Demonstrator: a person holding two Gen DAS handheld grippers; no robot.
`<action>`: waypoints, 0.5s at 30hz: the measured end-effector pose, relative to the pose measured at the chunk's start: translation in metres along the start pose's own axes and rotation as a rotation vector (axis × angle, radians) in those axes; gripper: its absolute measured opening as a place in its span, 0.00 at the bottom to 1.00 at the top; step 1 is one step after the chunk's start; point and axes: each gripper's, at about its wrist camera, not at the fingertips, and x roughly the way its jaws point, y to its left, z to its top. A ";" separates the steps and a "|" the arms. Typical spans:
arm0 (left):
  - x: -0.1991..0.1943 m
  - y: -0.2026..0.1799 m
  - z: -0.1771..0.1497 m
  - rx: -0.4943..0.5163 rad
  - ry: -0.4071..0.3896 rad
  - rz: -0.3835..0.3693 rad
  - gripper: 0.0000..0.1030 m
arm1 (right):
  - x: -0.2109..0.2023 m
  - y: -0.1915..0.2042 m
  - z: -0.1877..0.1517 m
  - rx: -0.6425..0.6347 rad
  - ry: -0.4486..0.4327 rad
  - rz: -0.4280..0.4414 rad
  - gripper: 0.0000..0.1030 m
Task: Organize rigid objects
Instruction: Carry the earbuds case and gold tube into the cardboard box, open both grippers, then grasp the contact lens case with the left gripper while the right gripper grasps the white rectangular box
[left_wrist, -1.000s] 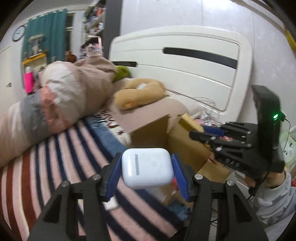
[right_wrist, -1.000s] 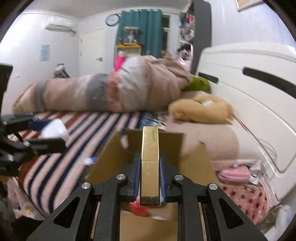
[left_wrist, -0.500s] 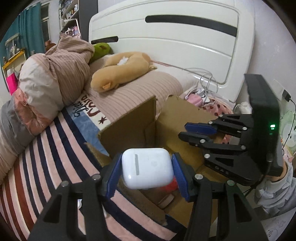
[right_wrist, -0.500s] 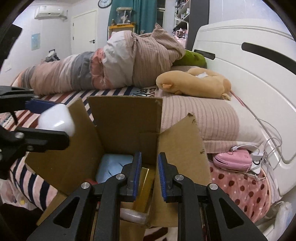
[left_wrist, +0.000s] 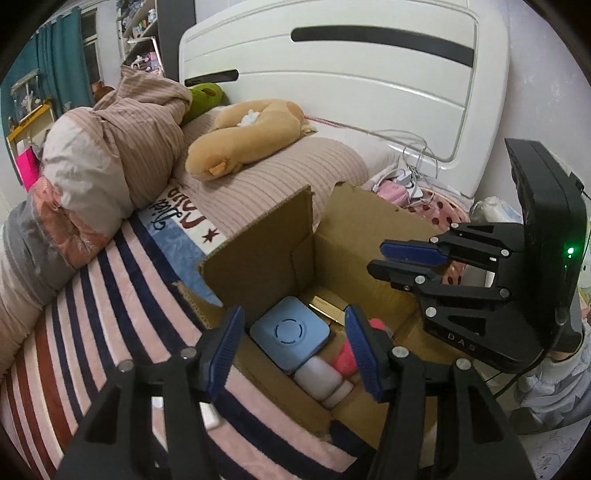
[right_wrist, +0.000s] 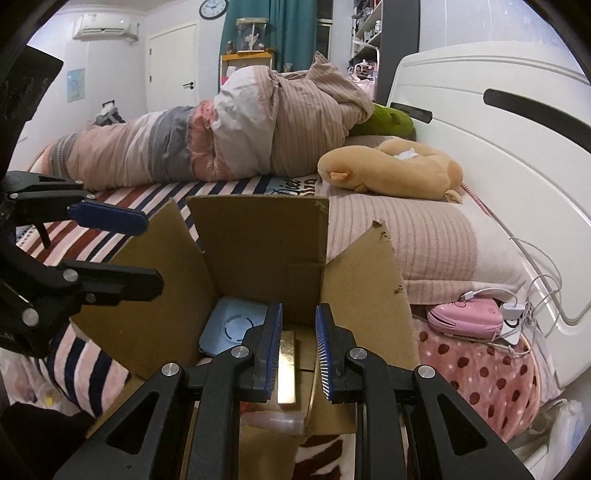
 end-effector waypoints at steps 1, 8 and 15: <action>-0.007 0.002 -0.002 -0.007 -0.011 0.000 0.53 | -0.002 0.001 0.001 -0.002 -0.002 0.000 0.14; -0.050 0.023 -0.018 -0.061 -0.084 0.037 0.59 | -0.020 0.021 0.009 -0.020 -0.028 0.011 0.14; -0.080 0.078 -0.058 -0.152 -0.111 0.129 0.60 | -0.041 0.072 0.029 -0.046 -0.097 0.166 0.14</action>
